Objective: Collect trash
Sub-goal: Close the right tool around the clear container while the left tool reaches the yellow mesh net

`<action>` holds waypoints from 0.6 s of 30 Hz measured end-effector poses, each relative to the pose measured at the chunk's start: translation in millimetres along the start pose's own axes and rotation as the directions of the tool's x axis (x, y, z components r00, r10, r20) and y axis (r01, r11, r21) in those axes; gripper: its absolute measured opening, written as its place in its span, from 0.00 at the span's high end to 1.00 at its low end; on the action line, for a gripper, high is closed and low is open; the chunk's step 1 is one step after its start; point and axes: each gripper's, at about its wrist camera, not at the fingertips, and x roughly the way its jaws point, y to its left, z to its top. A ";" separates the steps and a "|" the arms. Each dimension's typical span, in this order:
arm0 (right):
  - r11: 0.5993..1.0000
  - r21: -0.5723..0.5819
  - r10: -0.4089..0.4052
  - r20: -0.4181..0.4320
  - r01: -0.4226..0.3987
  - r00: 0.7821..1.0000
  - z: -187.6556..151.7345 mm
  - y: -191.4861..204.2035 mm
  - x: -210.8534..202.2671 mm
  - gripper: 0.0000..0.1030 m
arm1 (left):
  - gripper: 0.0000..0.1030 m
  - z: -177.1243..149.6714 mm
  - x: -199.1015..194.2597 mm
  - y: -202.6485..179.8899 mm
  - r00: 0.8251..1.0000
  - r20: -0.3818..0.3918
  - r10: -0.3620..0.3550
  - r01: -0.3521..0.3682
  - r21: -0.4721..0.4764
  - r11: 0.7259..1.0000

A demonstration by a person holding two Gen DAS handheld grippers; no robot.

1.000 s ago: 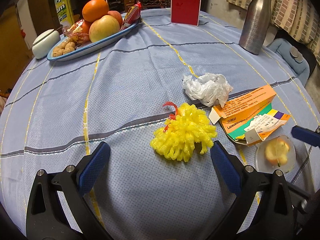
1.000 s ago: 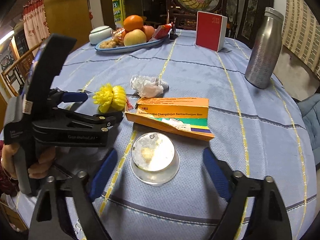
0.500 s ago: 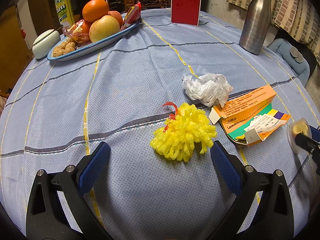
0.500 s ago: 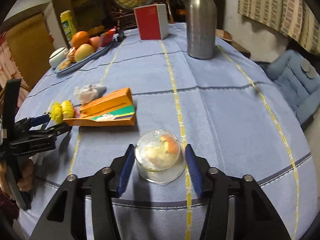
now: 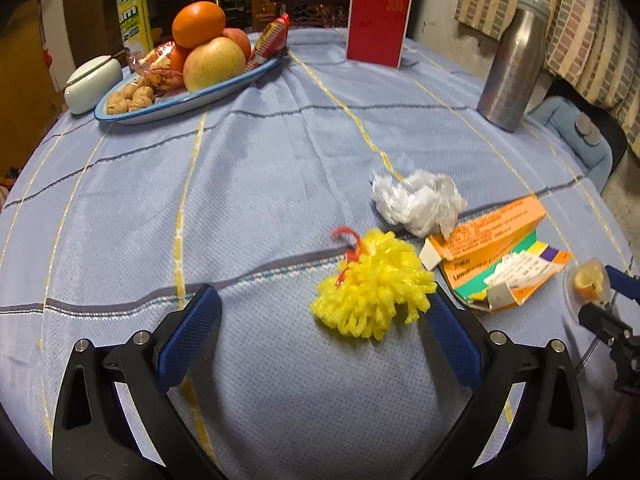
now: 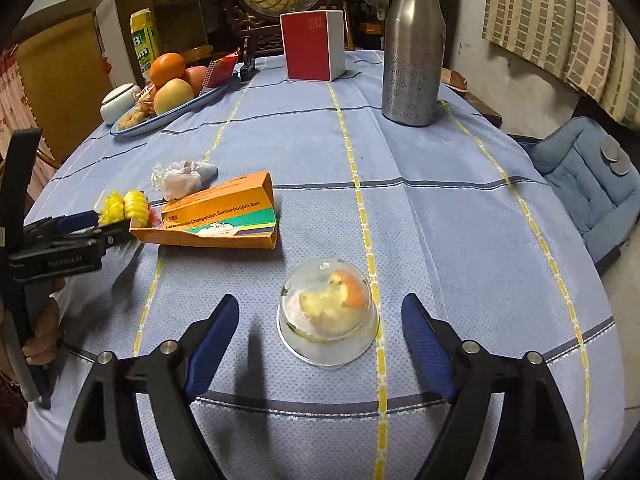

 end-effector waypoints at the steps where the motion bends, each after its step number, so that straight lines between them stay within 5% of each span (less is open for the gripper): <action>1: 1.000 0.000 0.000 0.000 0.000 1.000 0.5 0.0 0.2 0.19 | 0.06 0.8 -0.8 0.2 1.000 0.006 0.000 0.000 0.001 1.000; 7: 1.000 0.002 0.000 0.001 0.000 1.000 0.8 -0.7 0.3 0.19 | 0.15 3.1 -1.0 -6.4 1.000 0.015 -0.019 0.019 0.041 0.999; 15: 1.000 0.010 0.004 0.004 -0.004 1.000 0.8 -1.9 0.0 0.19 | 0.54 -1.7 -0.4 -22.2 0.998 0.005 -0.055 0.053 0.128 0.990; 18: 1.000 0.017 0.010 0.006 -0.010 1.000 0.8 -3.1 -0.2 0.19 | 0.60 -4.1 -2.9 -27.7 0.998 0.014 -0.058 0.055 0.156 0.986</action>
